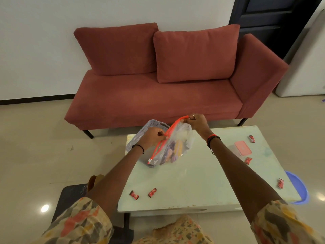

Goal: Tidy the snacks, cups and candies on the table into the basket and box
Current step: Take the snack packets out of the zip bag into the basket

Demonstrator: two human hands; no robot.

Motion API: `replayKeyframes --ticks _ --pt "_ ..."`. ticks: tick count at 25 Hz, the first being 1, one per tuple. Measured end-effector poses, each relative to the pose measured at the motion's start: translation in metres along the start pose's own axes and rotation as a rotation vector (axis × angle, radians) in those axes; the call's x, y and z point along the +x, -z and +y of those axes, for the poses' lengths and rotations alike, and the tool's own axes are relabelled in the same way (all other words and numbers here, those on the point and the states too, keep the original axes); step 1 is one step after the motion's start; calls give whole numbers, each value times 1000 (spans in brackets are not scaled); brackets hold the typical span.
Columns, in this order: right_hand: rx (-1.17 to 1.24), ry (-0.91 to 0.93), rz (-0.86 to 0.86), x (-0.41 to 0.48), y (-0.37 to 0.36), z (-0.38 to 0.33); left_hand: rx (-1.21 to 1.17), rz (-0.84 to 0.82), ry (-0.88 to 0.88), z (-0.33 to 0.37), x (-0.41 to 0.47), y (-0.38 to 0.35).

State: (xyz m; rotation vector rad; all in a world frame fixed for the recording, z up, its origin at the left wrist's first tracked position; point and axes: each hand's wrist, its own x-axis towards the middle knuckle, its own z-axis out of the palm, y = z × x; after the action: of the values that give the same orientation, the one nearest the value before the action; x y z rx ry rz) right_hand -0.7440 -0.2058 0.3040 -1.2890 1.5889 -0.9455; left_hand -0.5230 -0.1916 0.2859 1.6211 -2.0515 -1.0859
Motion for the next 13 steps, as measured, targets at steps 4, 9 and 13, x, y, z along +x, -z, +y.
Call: replayKeyframes --ticks 4,9,13 --pt "13 -103 158 -2 -18 10 -215 66 89 5 -1 -19" --pt "159 -364 38 -20 -58 20 -455 212 254 -2 -9 -39" --pt "202 -364 -126 -29 -86 27 -518 255 256 -11 -13 -43"
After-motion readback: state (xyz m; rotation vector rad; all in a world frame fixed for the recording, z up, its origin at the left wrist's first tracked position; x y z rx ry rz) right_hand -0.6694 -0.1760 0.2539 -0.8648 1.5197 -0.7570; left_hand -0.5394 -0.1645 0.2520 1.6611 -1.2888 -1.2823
